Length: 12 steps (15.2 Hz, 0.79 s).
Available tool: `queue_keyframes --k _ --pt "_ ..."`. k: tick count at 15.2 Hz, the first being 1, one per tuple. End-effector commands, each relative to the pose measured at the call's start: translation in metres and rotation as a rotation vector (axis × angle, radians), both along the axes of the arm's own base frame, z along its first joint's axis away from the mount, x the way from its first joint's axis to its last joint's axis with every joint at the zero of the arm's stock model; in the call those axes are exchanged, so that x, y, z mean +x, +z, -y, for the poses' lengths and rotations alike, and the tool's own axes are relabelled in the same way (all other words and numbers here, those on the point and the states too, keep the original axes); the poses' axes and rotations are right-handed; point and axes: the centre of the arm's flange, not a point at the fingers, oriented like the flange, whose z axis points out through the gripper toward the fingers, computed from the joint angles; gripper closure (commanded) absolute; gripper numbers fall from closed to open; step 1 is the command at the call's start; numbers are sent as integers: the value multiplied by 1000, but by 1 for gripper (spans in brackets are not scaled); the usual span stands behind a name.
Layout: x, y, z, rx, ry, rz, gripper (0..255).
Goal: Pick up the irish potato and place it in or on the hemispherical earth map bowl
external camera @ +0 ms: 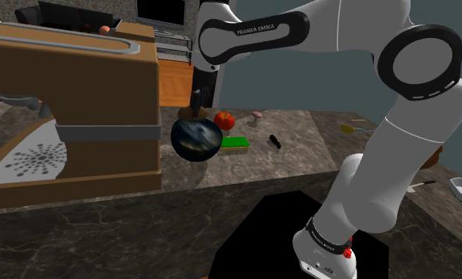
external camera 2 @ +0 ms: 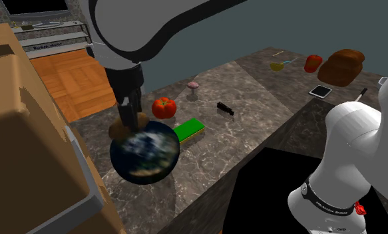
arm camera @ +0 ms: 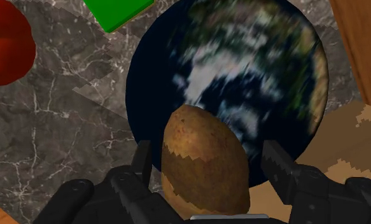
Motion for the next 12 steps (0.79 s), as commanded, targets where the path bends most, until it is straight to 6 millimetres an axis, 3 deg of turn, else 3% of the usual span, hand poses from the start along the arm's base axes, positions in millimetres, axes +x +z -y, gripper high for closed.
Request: queue_keyframes --k 1,5,9,12 --pt "0 0 0 0 0 0 0" --pt "0 0 0 0 0 0 0" --pt "-2 50 0 0 0 0 0" --pt "-2 50 0 0 0 0 0"
